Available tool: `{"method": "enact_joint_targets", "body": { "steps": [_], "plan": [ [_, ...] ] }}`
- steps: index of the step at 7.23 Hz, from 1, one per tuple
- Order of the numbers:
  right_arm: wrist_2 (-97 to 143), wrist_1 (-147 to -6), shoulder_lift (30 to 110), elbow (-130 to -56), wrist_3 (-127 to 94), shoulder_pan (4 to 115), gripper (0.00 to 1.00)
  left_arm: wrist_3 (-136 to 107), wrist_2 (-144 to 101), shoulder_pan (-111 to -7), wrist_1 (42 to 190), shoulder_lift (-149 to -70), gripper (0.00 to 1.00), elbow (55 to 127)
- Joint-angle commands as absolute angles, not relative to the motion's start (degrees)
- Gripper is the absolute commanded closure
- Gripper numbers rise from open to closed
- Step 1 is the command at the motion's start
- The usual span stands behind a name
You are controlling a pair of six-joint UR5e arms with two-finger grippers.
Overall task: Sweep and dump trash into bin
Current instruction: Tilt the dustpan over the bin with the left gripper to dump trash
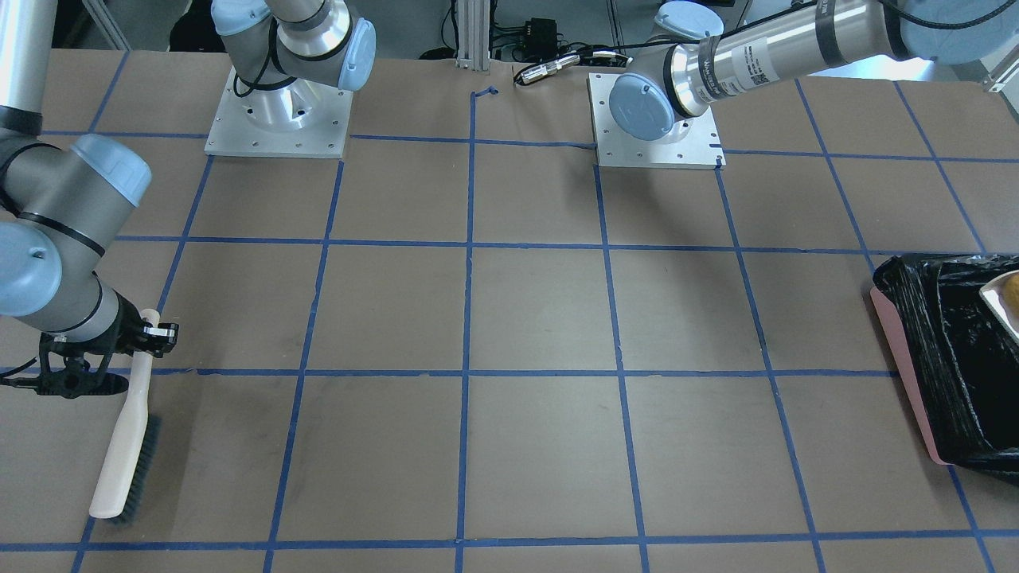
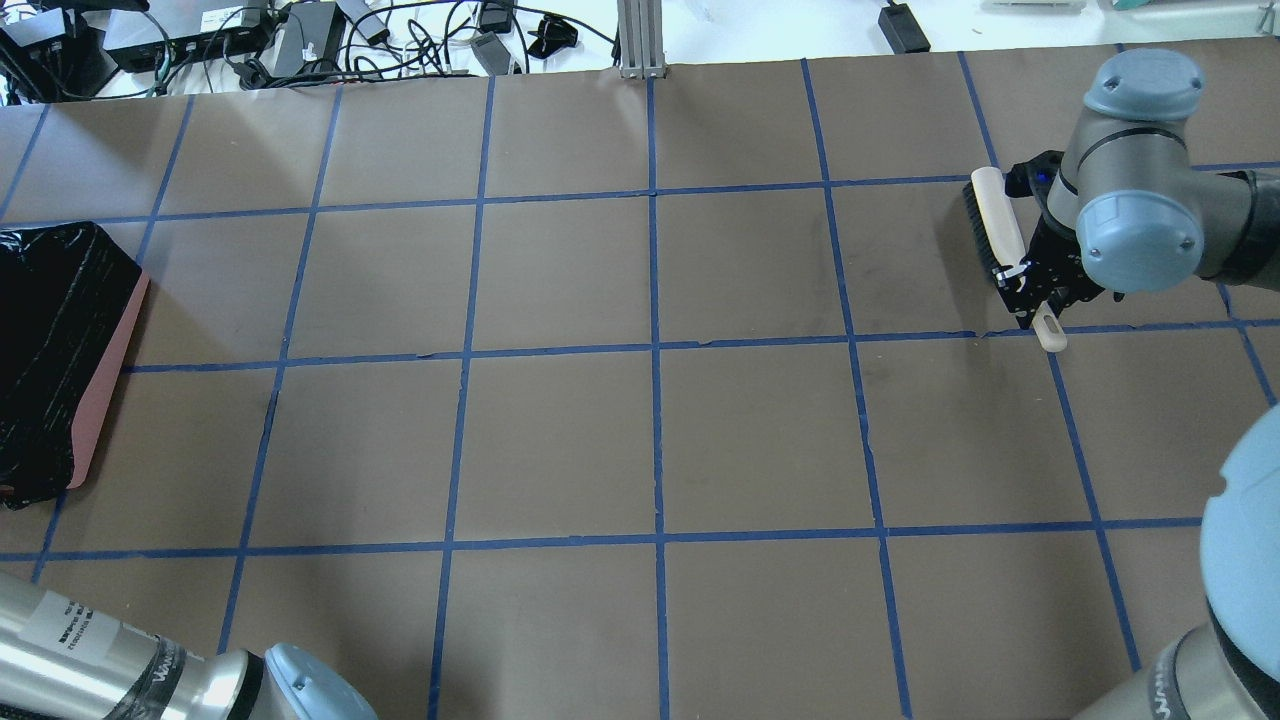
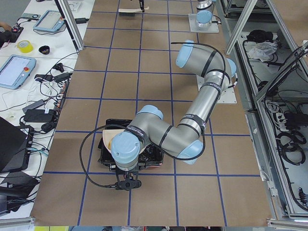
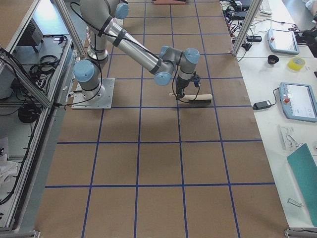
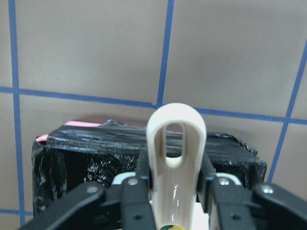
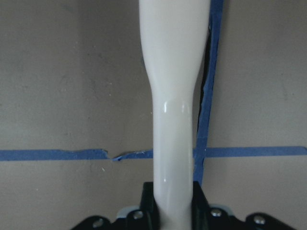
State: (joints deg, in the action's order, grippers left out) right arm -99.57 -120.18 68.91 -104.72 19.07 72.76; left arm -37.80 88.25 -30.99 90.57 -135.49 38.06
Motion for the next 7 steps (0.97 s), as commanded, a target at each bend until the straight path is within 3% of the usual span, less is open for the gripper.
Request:
{"method": "enact_joint_targets", "body": {
  "steps": [1,3,7],
  "plan": [
    [-99.76,-120.32,69.52,-104.94,19.94,72.69,1.00,-37.62,91.92,-31.63,85.10,-133.87,1.00,39.19],
    [-99.76,-120.50,69.61,-104.94,20.30,72.69,1.00,-34.74,102.77,-37.15,78.25,-131.15,1.00,42.86],
    [-99.76,-120.67,69.61,-104.94,19.34,72.69,1.00,-32.09,115.20,-41.03,60.69,-124.11,1.00,57.98]
  ]
}}
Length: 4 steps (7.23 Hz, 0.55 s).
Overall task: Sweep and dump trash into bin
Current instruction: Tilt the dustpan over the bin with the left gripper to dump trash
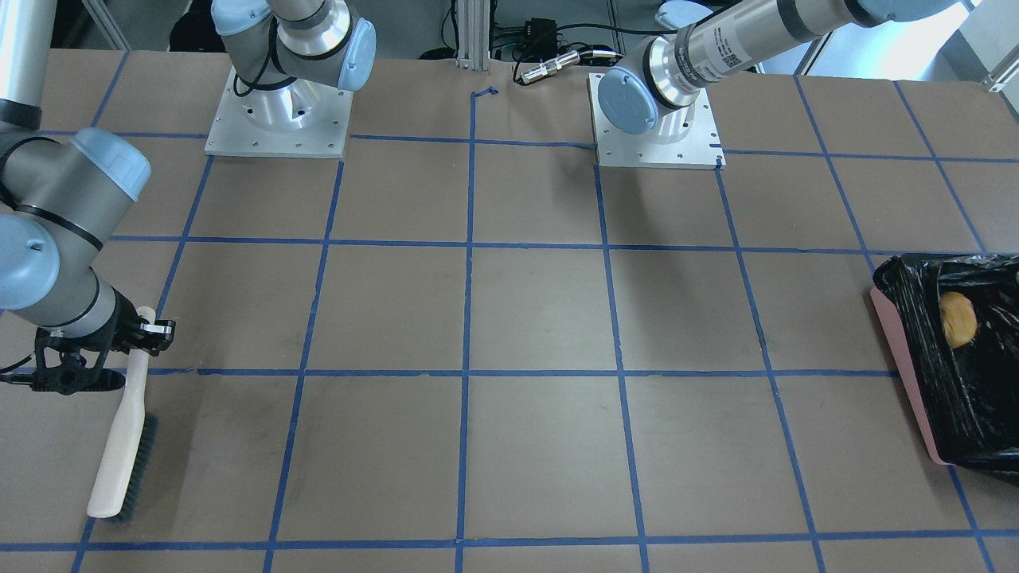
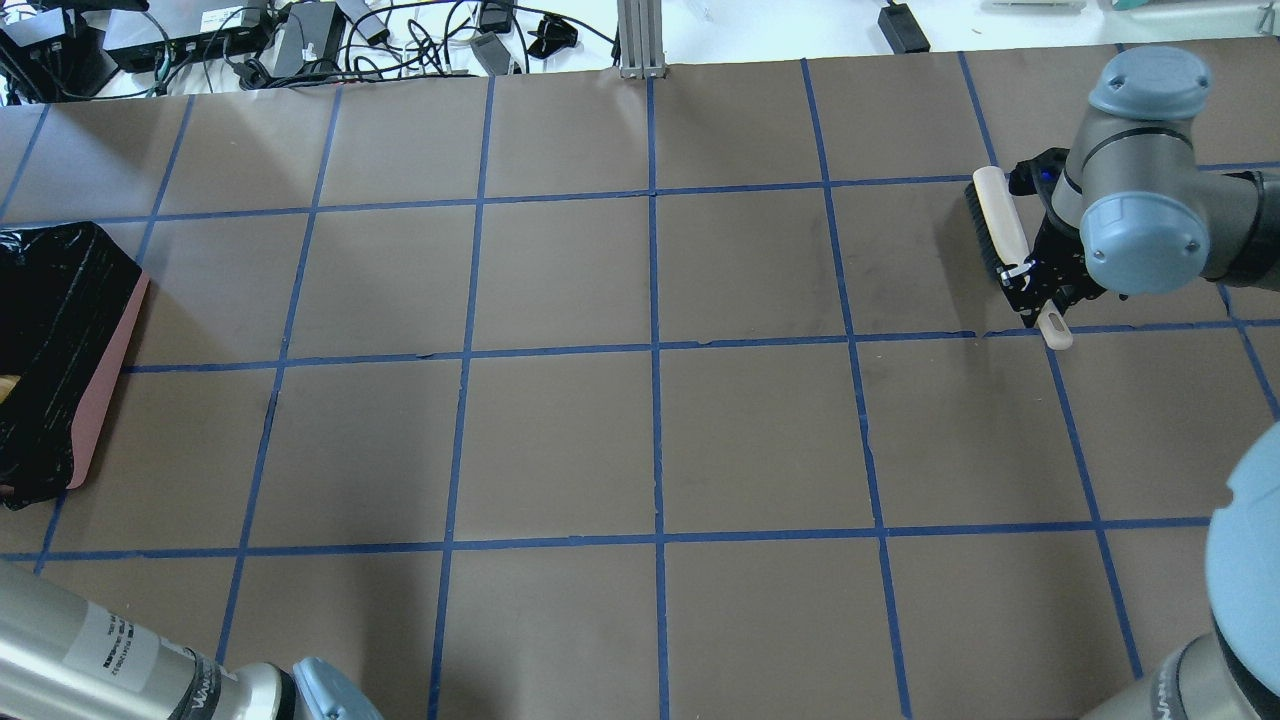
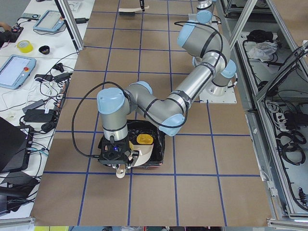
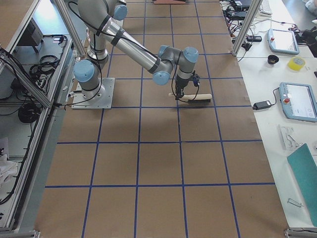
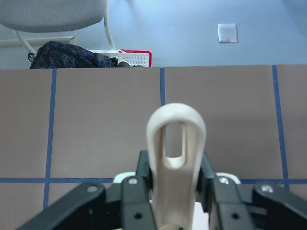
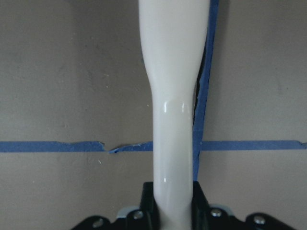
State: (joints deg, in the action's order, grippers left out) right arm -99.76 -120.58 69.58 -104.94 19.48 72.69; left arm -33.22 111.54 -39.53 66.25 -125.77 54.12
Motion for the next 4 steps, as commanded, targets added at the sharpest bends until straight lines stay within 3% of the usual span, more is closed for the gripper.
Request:
{"method": "enact_joint_targets", "body": {
  "steps": [1,4],
  "plan": [
    [-99.76,-120.67,69.52,-104.94,19.34,72.69,1.00,-32.08,117.83,-41.57,58.64,-123.49,1.00,59.49],
    [-99.58,-120.50,69.61,-104.94,19.25,72.69,1.00,-31.11,122.60,-47.09,55.28,-119.37,1.00,64.58]
  ]
}}
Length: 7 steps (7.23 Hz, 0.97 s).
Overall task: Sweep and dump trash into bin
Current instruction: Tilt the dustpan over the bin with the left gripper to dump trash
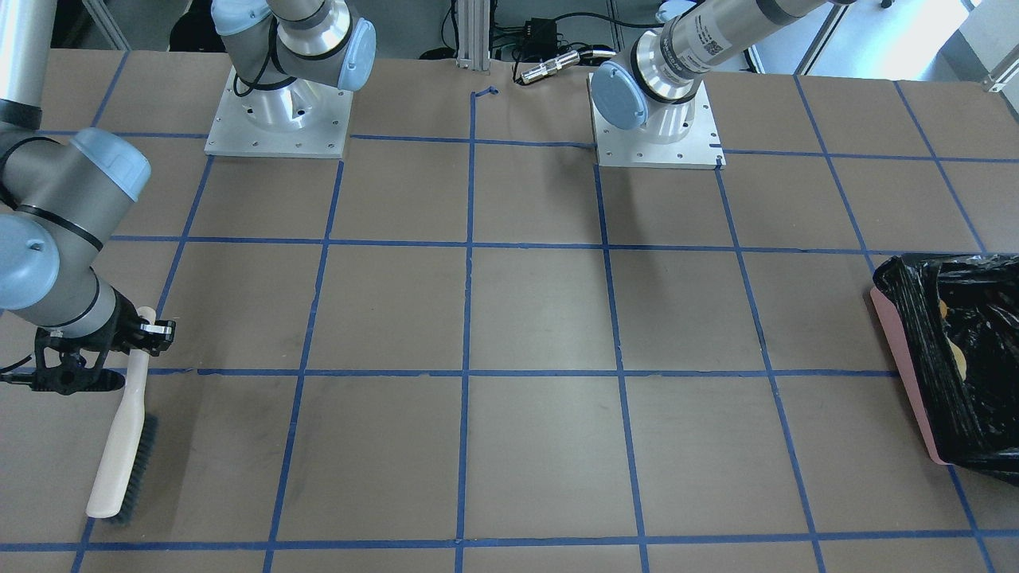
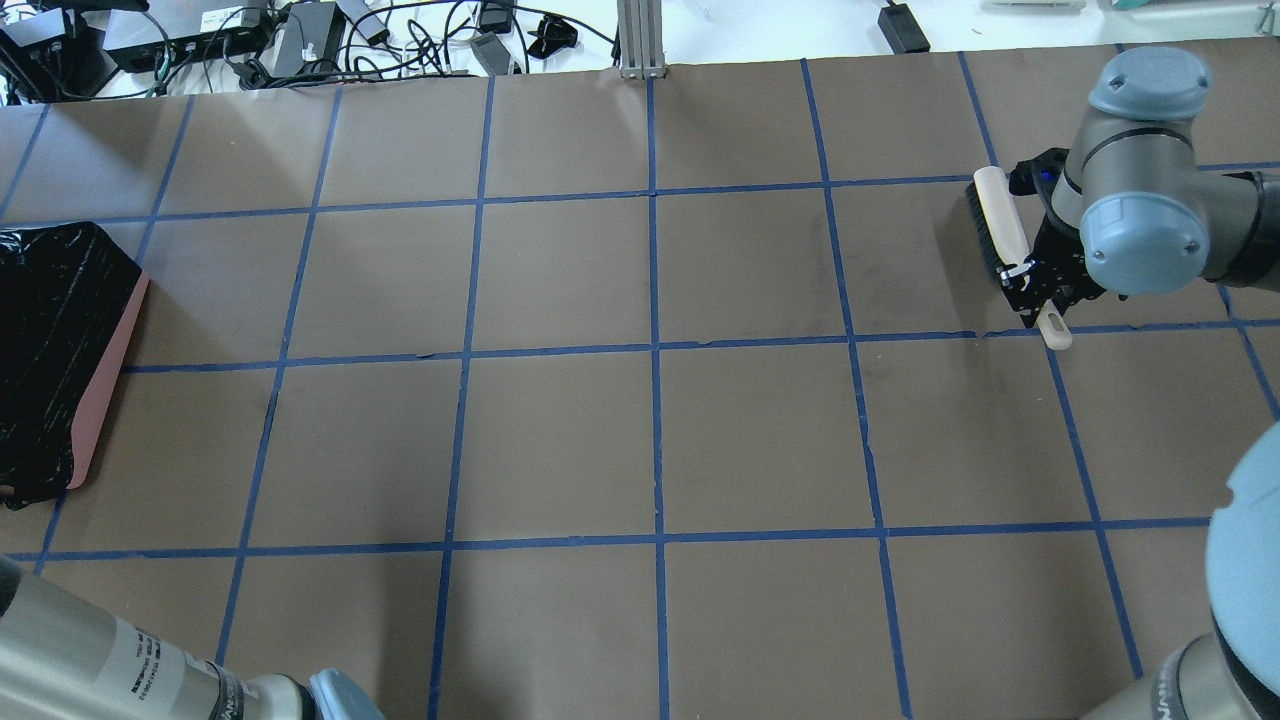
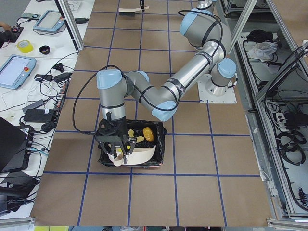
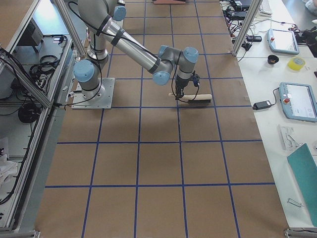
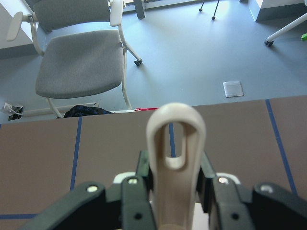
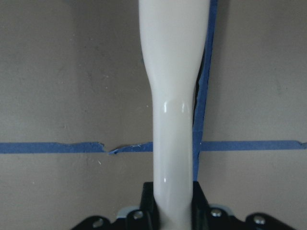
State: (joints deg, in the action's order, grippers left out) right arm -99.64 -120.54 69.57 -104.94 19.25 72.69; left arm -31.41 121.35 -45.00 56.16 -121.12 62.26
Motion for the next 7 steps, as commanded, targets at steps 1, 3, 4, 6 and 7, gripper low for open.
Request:
{"method": "enact_joint_targets", "body": {
  "steps": [1,3,4,6,7],
  "plan": [
    [-99.49,-120.50,69.61,-104.94,19.16,72.69,1.00,-31.46,125.13,-48.41,55.11,-117.88,1.00,67.73],
    [-99.32,-120.50,69.61,-104.94,19.25,72.60,0.94,-31.64,126.91,-48.78,43.66,-117.60,1.00,74.06],
    [-99.32,-120.50,69.61,-104.94,19.25,72.60,0.90,-31.64,127.00,-48.78,40.03,-117.51,1.00,75.66],
    [-99.23,-121.37,69.61,-104.94,19.25,72.60,0.59,-31.73,128.23,-48.78,34.57,-117.51,1.00,76.90],
    [-99.23,-121.55,69.61,-104.94,19.25,72.60,0.52,-31.29,128.32,-48.78,34.45,-117.68,1.00,77.43]
  ]
}}
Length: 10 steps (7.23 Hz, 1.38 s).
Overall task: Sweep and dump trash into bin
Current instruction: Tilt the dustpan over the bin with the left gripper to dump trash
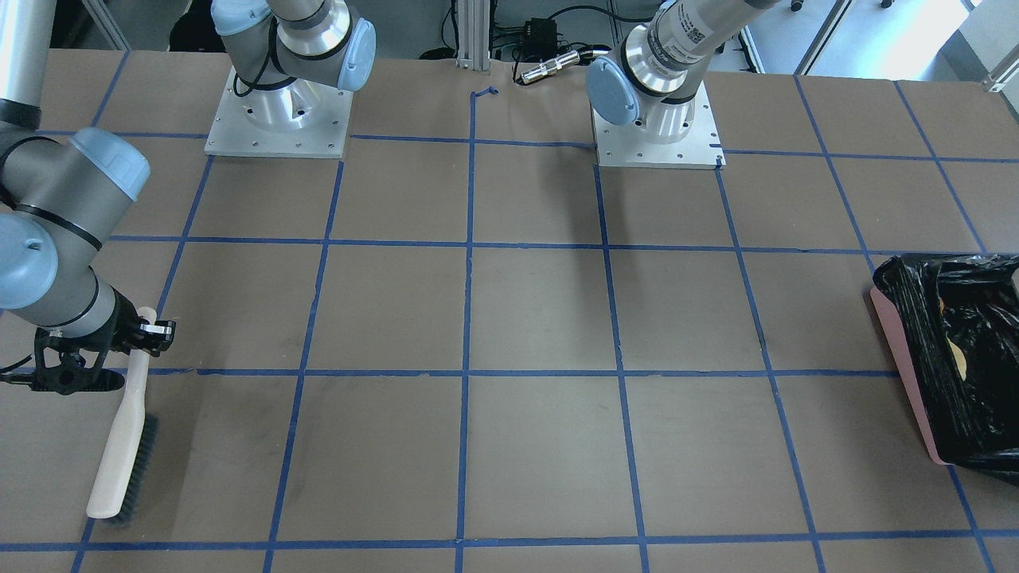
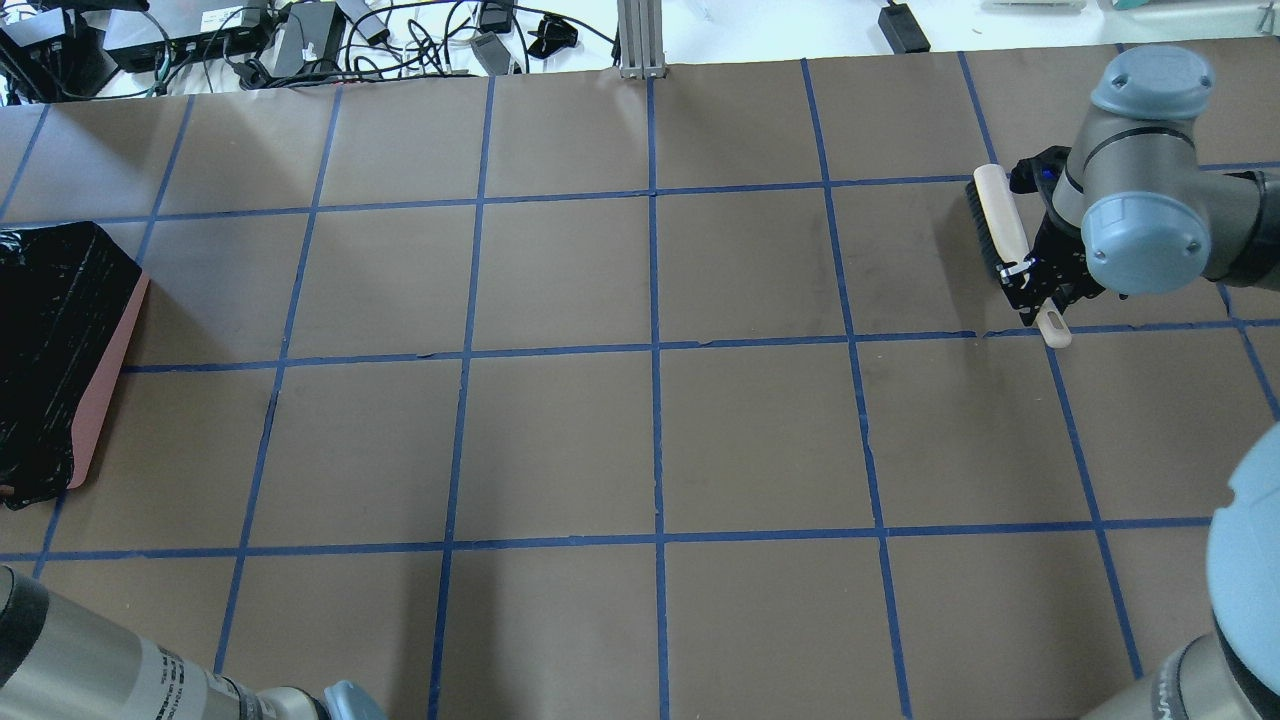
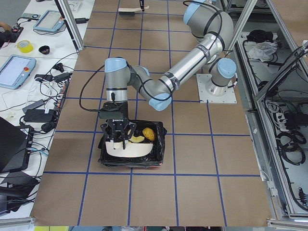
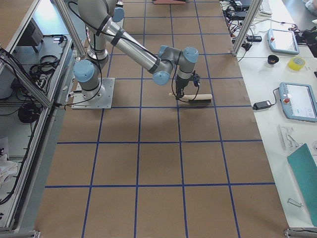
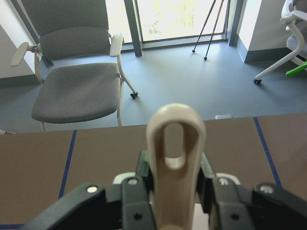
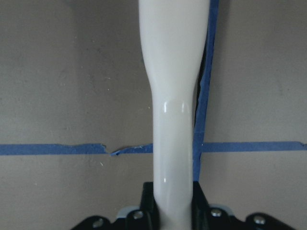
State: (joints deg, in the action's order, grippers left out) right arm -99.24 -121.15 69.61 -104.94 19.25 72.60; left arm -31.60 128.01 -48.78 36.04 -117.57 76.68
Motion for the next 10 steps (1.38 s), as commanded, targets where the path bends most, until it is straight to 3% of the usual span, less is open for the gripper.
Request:
{"method": "enact_joint_targets", "body": {
  "steps": [1,4,6,7,10],
  "plan": [
    [-99.05,-121.55,69.61,-104.94,19.16,72.60,0.46,-30.51,128.41,-48.95,34.37,-117.60,1.00,78.04],
    [-98.96,-121.64,69.96,-104.59,18.64,72.60,0.32,-30.41,128.50,-49.31,29.71,-117.34,1.00,78.57],
    [-98.79,-121.73,74.68,-104.15,17.49,72.95,0.05,-31.02,126.59,-49.65,22.30,-116.73,1.00,79.44],
    [-98.53,-124.08,75.66,-103.19,17.75,73.30,0.00,-30.76,122.82,-49.57,22.67,-115.59,1.00,80.58],
    [-95.98,-119.56,81.80,-101.87,16.79,77.15,0.00,-29.45,124.81,-51.50,34.00,-113.21,1.00,81.38]
  ]
}}
